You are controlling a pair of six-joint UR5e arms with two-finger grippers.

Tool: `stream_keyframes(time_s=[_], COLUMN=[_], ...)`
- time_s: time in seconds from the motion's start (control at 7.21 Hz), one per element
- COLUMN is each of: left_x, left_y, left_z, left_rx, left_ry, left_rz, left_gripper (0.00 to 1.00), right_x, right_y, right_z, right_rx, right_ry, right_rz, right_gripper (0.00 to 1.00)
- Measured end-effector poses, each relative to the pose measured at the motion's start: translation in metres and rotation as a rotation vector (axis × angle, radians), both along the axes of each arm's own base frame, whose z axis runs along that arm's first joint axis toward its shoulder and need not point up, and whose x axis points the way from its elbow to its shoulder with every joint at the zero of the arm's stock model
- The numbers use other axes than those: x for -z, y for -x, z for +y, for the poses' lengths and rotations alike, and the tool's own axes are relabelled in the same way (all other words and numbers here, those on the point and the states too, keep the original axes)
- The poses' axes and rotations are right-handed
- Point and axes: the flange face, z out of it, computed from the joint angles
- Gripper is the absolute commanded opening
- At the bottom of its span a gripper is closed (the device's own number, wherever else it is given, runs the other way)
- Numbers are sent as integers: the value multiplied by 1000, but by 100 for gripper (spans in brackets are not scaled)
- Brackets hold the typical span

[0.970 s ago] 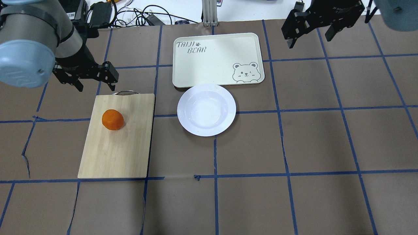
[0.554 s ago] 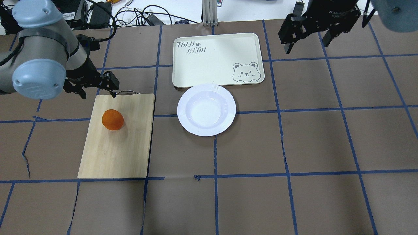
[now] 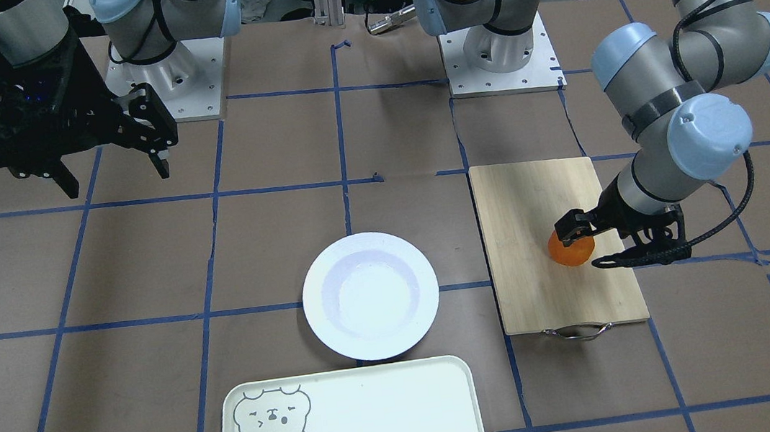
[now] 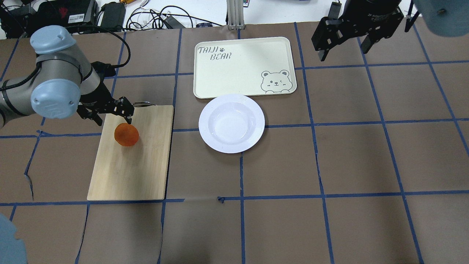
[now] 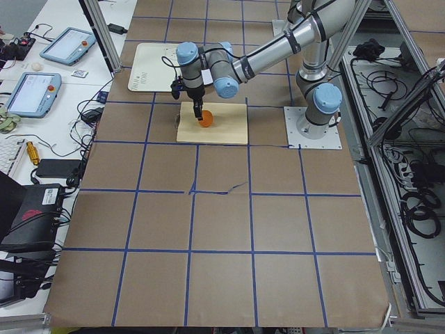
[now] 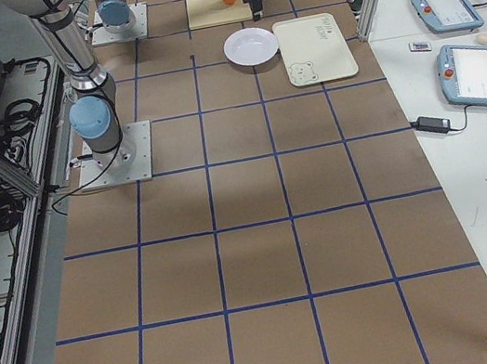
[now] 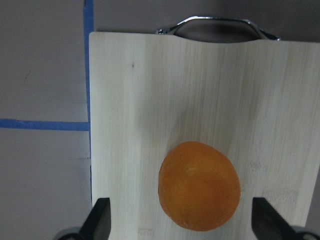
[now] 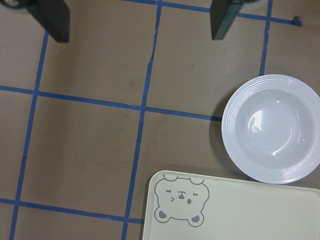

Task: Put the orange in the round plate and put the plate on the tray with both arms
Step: 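Move the left gripper down toward the orange on the cutting board, then close the left gripper around the orange and lift it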

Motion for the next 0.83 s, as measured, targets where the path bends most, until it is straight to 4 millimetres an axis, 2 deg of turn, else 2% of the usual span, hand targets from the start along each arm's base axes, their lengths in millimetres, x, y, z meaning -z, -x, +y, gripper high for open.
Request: stream_keyframes(time_s=[0.55, 0.69, 0.83], left_x=[39, 47, 52], left_y=[3, 3, 3], left_z=[-1, 0, -1], left_rx=[-2, -2, -1], left_ry=[-73, -88, -96], left_rz=[54, 58, 61], left_gripper=[100, 72, 24], right_x=[1, 1, 1], right_y=[0, 0, 0], right_z=[0, 0, 0], right_rx=[2, 2, 2], right_ry=[-3, -4, -5], right_rz=[0, 0, 0], right_gripper=[100, 100, 100])
